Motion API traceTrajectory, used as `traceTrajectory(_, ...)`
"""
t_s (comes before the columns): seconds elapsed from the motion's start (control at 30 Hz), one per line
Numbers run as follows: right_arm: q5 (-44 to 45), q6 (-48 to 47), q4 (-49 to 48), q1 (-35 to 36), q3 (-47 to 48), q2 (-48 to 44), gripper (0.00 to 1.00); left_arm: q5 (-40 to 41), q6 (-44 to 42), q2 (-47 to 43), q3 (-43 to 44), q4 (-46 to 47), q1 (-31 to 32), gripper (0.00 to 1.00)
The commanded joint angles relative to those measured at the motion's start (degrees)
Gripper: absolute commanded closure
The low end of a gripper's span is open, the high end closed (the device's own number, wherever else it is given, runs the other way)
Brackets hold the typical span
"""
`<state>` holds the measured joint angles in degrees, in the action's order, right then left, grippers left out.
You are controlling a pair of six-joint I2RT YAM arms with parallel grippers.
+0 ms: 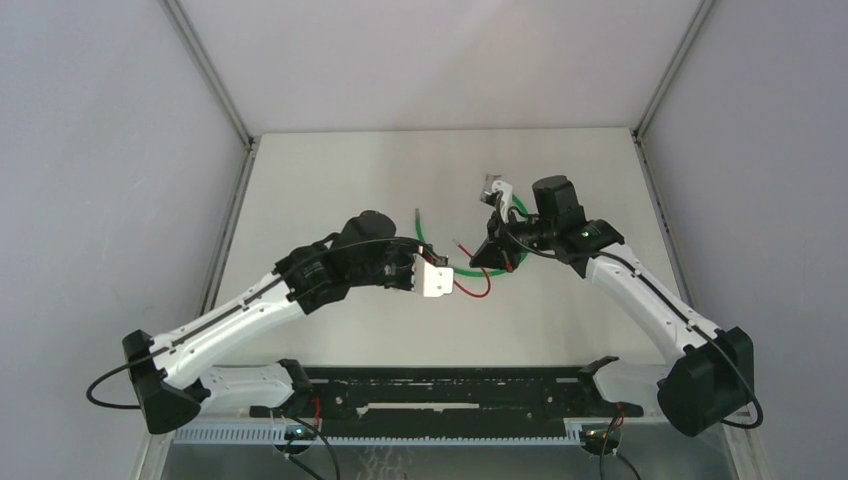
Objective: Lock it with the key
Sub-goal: Lock the lock.
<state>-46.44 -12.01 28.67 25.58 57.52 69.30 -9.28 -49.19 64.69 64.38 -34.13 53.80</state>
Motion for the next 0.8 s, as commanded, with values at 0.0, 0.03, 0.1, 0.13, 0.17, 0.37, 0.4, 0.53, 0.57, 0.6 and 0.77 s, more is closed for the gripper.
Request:
traceTrajectory(0.0,-8.48,-2.63,0.72,1.21,1.72,-0.04,1.0,0.11,-3.4,-0.67,-0.9,3.76,-0.5,1.0)
traceTrajectory(0.03,-9.15,-2.66,0.5,1.28,1.72,-0.04,1.0,0.09,-3.75,-0.5,-0.88,3.51,-0.46,1.0)
traceTrajectory(0.1,-10.23,-2.5,0.05,1.62,1.72,0.12,1.0,0.04,-4.0,0.0,-0.92,3.33,-0.43,1.0)
traceTrajectory(0.13,-10.82,-2.51,0.01,1.81,1.72,0.25,1.0,0.23,-4.06,0.28,-0.86,3.31,-0.4,1.0)
traceTrajectory(0.17,-11.13,-2.52,0.04,2.08,1.72,0.43,1.0,0.35,-4.12,0.57,-0.65,3.17,-0.4,1.0)
traceTrajectory(0.37,-11.95,-1.5,-0.44,3.61,1.79,2.45,1.0,2.64,-5.3,1.79,0.17,2.98,-0.19,1.0)
traceTrajectory(0.4,-11.88,-1.2,-0.41,3.93,1.99,2.93,1.0,3.3,-5.42,1.92,0.26,3.0,-0.12,1.0)
traceTrajectory(0.53,-12.27,-0.99,0.7,5.36,3.45,5.57,1.0,4.97,-6.55,2.19,0.22,2.79,0.31,1.0)
traceTrajectory(0.57,-12.49,-0.89,0.91,5.6,3.82,6.11,1.0,5.33,-6.72,2.32,0.12,2.8,0.41,1.0)
traceTrajectory(0.6,-12.61,-0.91,1.09,5.9,4.15,6.61,1.0,5.65,-6.91,2.36,0.13,2.66,0.57,1.0)
traceTrajectory(0.77,-12.38,-0.58,2.12,6.74,6.06,8.8,1.0,6.99,-8.0,2.7,-0.26,2.32,1.58,1.0)
